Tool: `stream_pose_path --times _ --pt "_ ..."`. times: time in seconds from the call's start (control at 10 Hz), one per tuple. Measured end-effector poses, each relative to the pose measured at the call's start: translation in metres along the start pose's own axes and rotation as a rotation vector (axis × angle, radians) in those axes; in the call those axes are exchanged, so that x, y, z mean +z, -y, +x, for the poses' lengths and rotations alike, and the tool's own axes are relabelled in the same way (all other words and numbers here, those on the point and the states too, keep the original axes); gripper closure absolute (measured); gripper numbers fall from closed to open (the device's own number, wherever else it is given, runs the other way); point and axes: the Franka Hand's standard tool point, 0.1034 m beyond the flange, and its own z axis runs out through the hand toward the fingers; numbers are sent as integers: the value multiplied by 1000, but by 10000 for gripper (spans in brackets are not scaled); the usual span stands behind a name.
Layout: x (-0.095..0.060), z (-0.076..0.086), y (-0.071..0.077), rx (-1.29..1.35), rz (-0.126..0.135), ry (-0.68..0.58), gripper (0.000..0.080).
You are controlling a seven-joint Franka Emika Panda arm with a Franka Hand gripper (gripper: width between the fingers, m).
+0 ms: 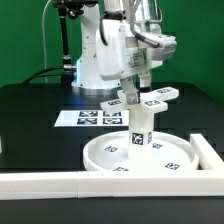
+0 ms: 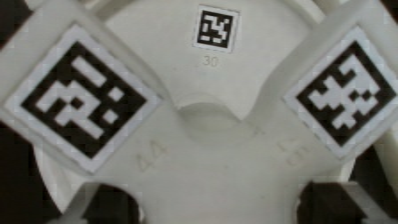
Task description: Assemble round table
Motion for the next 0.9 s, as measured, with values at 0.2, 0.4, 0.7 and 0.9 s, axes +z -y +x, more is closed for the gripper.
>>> stream_pose_path --times 0.2,0.4,0.7,0.9 --pt "-1 0 0 -19 -2 5 356" --pt "-13 -7 3 -125 0 23 165" --pt "-21 -13 1 -228 -2 34 151" --pt "-19 -12 1 -337 -2 32 150"
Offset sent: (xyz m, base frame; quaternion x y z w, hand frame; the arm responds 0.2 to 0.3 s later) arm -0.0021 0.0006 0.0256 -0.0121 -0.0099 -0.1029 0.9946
